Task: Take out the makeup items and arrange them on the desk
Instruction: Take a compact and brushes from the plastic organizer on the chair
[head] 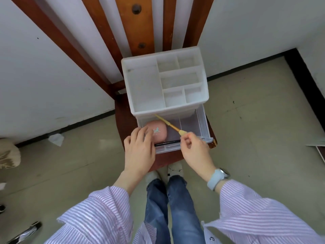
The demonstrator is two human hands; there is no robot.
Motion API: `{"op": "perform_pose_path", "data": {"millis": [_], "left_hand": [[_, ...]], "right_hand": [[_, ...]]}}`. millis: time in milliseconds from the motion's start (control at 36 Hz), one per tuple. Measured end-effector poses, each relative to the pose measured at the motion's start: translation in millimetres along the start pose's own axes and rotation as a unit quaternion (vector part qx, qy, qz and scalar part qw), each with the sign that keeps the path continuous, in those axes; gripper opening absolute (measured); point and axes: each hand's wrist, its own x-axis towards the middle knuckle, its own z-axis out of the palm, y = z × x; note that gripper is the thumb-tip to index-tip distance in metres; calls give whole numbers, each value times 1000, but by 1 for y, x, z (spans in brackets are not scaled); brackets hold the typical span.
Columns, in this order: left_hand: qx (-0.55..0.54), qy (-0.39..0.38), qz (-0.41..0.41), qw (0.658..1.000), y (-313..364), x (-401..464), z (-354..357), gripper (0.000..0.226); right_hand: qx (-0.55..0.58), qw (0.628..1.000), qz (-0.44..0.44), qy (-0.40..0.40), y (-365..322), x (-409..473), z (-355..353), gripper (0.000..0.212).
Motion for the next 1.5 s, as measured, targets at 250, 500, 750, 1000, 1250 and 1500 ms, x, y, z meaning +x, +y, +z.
{"op": "perform_pose_path", "data": {"millis": [250,500,750,1000,1250,1500], "left_hand": [[17,8,9,1000,-1,4,4,40],[14,-28,92,995,-10,-4,10,55],[38,41,84,995,-13,-15,19,39],[8,62,45,997,-11,-18,20,53],[-12,62,35,997,-9,-18,10,51],[49,-10,55,997,10,19,13,49]], "right_hand": [[-324,935,-110,-91,-4,69,17,30],[-307,941,-65,-125,10,69,-15,12],[-294,899,-158,-283,11,65,-12,46],[-320,859,-101,-387,5,69,-12,29],[-377,867,-194,-263,-9,46,-46,26],[-223,937,-42,-265,28,28,-69,12]]}}
